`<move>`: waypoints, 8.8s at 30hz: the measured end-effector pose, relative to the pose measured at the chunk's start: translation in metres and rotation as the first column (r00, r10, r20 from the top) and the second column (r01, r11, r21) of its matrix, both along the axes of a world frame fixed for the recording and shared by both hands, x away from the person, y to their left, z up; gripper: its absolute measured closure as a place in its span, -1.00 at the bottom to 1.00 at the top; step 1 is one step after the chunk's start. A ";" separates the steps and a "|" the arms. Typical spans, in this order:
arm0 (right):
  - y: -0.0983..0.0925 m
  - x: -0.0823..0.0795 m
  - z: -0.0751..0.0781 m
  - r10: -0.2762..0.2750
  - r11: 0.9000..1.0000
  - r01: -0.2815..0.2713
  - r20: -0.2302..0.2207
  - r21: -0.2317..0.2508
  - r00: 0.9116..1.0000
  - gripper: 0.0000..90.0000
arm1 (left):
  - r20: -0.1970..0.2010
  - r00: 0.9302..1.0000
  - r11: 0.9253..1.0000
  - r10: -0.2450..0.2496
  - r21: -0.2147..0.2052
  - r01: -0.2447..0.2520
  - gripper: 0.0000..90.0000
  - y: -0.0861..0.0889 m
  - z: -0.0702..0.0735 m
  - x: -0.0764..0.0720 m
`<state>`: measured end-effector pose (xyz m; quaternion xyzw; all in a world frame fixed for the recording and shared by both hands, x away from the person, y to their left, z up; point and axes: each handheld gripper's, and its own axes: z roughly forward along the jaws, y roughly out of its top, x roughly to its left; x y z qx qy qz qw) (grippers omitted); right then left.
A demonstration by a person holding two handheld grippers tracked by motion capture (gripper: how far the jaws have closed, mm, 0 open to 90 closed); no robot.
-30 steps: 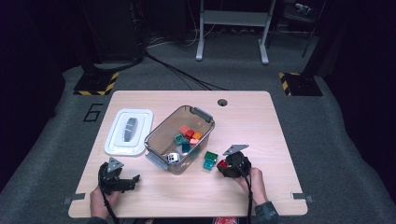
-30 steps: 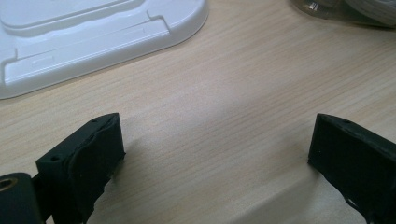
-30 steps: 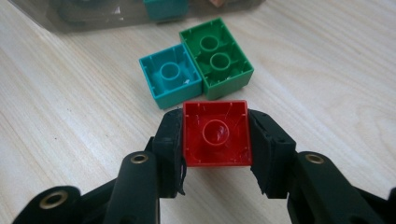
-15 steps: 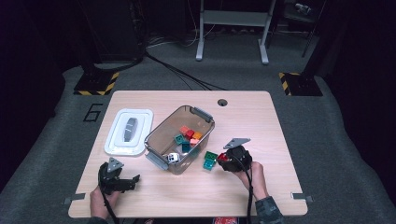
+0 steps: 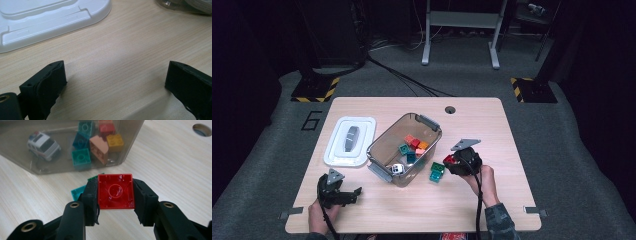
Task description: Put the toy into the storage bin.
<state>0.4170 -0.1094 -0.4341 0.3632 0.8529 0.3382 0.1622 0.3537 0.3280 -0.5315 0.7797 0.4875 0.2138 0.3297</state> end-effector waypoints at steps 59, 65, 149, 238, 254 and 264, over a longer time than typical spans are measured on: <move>0.063 0.074 0.044 0.040 0.996 -0.036 0.051 -0.082 0.998 0.29 | 0.001 1.000 1.000 0.000 -0.002 0.000 -0.93 0.000 0.000 0.000; 0.064 0.070 0.047 0.043 0.996 -0.039 0.060 -0.079 0.997 0.06 | 0.002 1.000 1.000 0.000 -0.002 0.000 -0.93 0.000 0.000 0.000; 0.013 0.027 -0.053 -0.089 0.996 0.088 -0.147 -0.019 0.985 0.10 | 0.000 1.000 1.000 -0.001 0.000 0.001 -0.93 0.000 0.000 0.000; -0.001 0.025 0.013 -0.136 0.990 0.137 -0.019 0.037 0.991 0.31 | 0.000 1.000 1.000 -0.001 0.000 0.001 -0.93 0.000 0.000 0.000; 0.012 0.031 0.056 -0.108 0.994 0.106 0.060 0.037 0.992 0.31 | 0.001 1.000 1.000 -0.001 -0.001 0.001 -0.93 0.000 0.000 0.000; 0.041 0.046 0.091 -0.048 0.999 0.047 0.120 0.009 0.992 0.31 | 0.001 1.000 1.000 -0.001 -0.002 0.001 -0.93 0.000 0.000 0.000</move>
